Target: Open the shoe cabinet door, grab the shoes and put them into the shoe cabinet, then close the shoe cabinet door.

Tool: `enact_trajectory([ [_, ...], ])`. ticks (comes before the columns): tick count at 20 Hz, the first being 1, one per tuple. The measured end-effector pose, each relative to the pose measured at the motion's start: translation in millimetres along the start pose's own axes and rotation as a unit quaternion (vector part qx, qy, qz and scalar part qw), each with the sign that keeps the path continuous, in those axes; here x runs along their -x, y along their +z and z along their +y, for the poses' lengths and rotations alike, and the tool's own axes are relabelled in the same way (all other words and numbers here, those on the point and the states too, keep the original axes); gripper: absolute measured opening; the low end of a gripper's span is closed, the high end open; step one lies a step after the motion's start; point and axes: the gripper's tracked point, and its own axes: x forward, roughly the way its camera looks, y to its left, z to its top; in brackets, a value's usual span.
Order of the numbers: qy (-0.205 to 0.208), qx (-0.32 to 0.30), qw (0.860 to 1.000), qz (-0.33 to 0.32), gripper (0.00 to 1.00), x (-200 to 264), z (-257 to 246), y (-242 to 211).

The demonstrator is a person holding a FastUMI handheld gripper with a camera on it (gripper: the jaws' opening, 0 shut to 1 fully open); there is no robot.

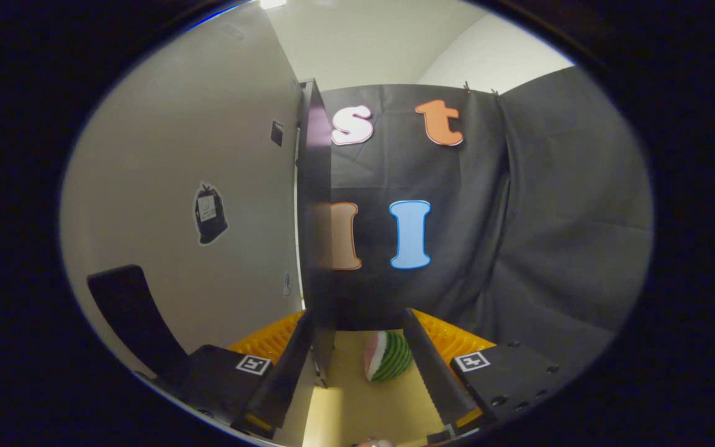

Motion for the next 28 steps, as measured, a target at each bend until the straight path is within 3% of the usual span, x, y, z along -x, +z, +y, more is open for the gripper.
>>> enact_trajectory([
  [6, -0.001, -0.002, 1.000, -0.004, 0.92, 4, 38, 3],
  [15, -0.019, -0.005, 0.999, -0.025, 0.92, -6, 154, 6],
  [24, 0.027, -0.006, 0.999, -0.027, 0.93, -60, 285, 3],
  [28, 0.023, -0.003, 0.999, -0.025, 0.93, -77, 319, -1],
])
